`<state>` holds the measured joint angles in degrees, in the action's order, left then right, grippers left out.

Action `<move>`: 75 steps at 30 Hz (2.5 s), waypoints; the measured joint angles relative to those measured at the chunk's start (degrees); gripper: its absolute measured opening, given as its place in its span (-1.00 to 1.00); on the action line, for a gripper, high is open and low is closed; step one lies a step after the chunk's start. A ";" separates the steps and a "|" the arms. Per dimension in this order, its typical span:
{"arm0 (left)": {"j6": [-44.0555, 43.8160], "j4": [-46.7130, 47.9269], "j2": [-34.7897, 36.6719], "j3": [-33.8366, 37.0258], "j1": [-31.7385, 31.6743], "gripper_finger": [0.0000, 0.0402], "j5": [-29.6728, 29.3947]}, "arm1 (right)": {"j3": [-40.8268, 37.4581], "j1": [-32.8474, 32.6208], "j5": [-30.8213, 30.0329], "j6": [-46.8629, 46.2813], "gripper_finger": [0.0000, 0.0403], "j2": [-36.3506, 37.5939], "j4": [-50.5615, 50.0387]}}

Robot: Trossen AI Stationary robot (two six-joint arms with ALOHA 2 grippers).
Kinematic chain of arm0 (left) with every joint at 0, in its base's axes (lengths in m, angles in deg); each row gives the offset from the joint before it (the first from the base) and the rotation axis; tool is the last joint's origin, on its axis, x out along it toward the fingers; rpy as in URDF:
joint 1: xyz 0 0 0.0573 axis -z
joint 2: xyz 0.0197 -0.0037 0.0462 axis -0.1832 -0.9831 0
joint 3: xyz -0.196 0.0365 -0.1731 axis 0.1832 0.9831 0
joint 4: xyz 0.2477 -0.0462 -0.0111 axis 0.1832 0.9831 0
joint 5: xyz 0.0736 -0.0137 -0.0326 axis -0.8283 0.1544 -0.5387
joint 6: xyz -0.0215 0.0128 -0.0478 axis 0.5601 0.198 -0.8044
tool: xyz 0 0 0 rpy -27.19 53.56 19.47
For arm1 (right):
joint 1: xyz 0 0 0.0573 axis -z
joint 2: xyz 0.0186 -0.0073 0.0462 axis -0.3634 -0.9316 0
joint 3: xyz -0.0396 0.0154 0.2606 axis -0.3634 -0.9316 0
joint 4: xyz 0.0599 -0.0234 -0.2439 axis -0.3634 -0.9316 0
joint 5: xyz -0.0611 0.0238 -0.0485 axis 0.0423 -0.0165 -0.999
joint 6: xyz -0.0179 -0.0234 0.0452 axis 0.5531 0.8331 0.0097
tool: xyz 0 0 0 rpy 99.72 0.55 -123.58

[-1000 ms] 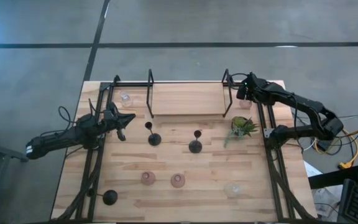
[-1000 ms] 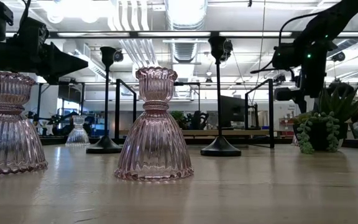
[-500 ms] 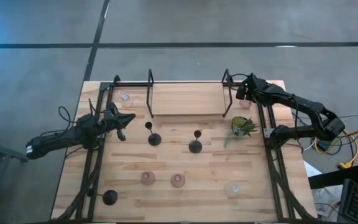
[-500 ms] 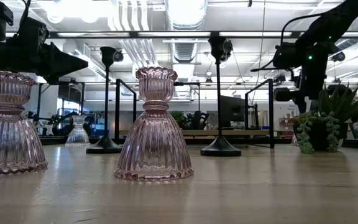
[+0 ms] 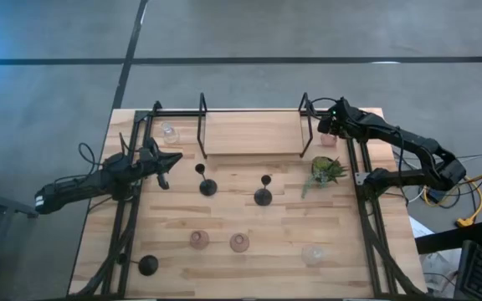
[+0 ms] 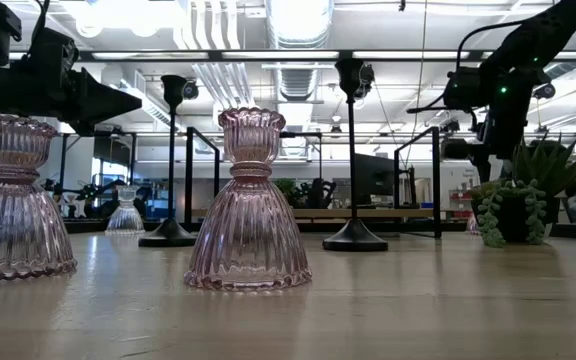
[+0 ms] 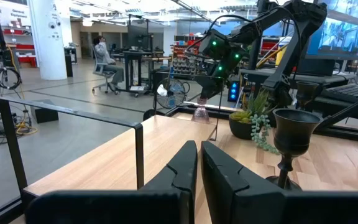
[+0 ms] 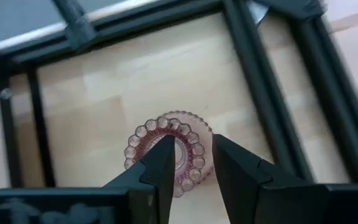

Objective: Pick & Place candle stick holders
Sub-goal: Put the top pink glass candle holder on the shelf

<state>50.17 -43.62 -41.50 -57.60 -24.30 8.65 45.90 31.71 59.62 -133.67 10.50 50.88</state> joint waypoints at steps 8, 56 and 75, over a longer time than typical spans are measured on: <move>0.02 0.00 -0.01 0.00 0.01 -0.87 0.00 | 0.00 -0.09 1.89 1.78 -0.63 0.14 -0.55; 0.00 0.00 0.01 0.00 -0.01 -0.87 -0.01 | 9.72 0.19 7.55 15.71 -0.95 22.30 -12.07; 0.01 0.00 0.00 0.00 -0.01 -0.87 0.00 | 43.52 -5.04 11.03 24.65 -0.95 8.07 -23.05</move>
<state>50.18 -43.62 -41.49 -57.60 -24.31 8.66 89.42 26.67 70.65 -109.02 18.57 27.83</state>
